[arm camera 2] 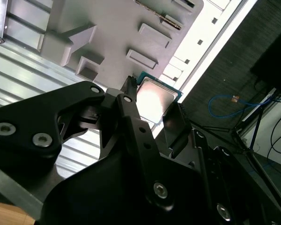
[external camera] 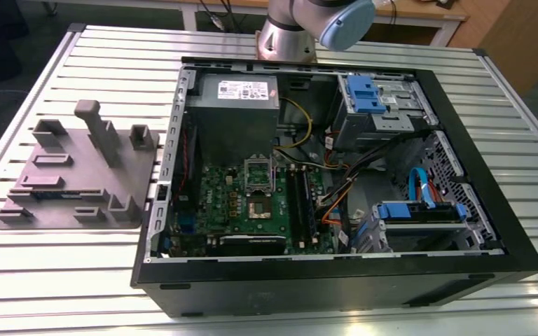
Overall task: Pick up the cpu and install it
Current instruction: 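Pick up the cpu and move it towards the insertion slot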
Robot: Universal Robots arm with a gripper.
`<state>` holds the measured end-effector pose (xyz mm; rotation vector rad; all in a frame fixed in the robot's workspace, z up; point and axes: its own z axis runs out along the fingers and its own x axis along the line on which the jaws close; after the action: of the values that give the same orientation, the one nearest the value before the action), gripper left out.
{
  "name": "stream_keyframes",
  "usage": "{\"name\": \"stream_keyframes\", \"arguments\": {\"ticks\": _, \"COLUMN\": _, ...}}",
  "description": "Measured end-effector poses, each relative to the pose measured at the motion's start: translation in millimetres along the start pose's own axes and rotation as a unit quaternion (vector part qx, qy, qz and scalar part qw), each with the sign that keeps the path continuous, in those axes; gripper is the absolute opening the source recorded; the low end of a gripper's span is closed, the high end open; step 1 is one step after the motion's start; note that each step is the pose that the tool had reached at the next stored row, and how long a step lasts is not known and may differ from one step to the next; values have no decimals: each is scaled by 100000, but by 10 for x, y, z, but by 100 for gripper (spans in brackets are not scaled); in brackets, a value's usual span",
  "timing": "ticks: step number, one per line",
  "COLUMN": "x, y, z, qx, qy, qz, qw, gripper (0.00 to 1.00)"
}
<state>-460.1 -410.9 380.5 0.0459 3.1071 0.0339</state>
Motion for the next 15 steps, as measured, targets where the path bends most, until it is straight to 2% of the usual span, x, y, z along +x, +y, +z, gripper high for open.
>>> {"name": "stream_keyframes", "arguments": {"ticks": 15, "x": -21, "y": 1, "z": 0, "qx": -2, "qy": -3, "qz": 2, "qw": 100000, "gripper": 47}}
